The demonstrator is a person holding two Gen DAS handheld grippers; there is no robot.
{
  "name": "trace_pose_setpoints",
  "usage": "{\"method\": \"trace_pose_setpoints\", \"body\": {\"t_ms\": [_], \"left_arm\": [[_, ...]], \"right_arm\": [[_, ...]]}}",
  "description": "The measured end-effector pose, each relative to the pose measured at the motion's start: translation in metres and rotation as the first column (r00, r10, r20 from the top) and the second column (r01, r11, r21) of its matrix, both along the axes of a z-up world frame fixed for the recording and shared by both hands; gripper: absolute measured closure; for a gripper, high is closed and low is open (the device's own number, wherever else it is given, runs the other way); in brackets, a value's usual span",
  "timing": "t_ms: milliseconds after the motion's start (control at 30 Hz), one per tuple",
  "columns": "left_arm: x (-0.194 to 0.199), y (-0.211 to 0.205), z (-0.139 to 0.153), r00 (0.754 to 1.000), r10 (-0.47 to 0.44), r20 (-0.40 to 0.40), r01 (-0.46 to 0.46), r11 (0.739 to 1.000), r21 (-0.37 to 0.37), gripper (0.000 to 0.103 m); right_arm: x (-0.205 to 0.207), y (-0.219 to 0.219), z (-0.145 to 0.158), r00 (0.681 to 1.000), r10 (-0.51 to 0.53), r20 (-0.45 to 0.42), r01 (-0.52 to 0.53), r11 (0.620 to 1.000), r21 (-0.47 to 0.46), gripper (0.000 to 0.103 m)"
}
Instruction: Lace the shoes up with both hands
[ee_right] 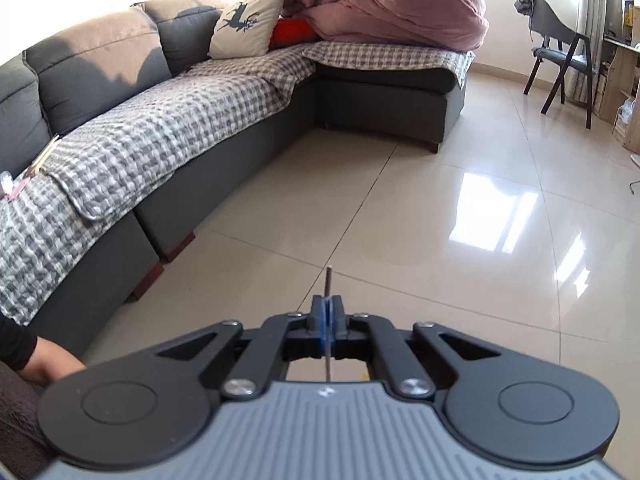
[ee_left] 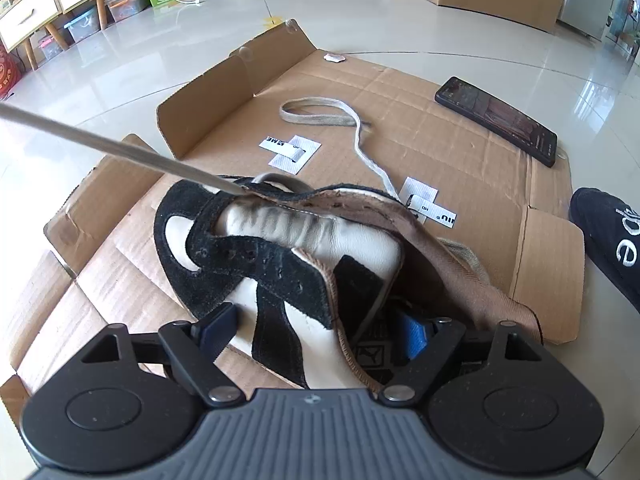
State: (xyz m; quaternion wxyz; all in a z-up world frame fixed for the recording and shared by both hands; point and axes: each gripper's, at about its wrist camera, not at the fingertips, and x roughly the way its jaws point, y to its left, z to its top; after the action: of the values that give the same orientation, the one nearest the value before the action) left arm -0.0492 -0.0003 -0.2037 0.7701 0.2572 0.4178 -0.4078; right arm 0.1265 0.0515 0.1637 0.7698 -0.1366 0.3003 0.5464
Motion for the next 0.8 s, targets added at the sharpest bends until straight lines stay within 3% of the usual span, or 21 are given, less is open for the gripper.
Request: {"method": "trace_pose_setpoints", "body": {"t_ms": [267,433,533,733,800], "left_arm": [[-0.002,0.000,0.000,1.000,0.007,0.001,-0.007,1.000,-0.001,0.020],[-0.002,-0.001,-0.001,1.000,0.008,0.001,-0.008,1.000,-0.003,0.020],[0.000,0.001,0.001,1.000,0.015,-0.009,-0.015,1.000,-0.012,0.020],[0.014,0.019,0.012,0.986,0.117,-0.121,-0.130,0.985,-0.110,0.021],[0.018,0.025,0.016,0.978,0.136,-0.158,-0.159,0.977,-0.139,0.026]], "right_arm": [[0.003,0.019,0.026,0.999,-0.002,0.043,-0.001,0.998,0.068,0.102],[0.011,0.029,0.026,0.999,-0.017,0.037,0.014,0.996,0.088,0.102],[0.018,0.036,0.012,0.997,-0.051,0.061,0.048,0.998,0.046,0.102],[0.027,0.006,-0.005,0.993,-0.119,-0.010,0.120,0.992,0.036,0.101],[0.020,-0.011,-0.006,0.990,-0.133,-0.047,0.134,0.991,0.027,0.101]]}}
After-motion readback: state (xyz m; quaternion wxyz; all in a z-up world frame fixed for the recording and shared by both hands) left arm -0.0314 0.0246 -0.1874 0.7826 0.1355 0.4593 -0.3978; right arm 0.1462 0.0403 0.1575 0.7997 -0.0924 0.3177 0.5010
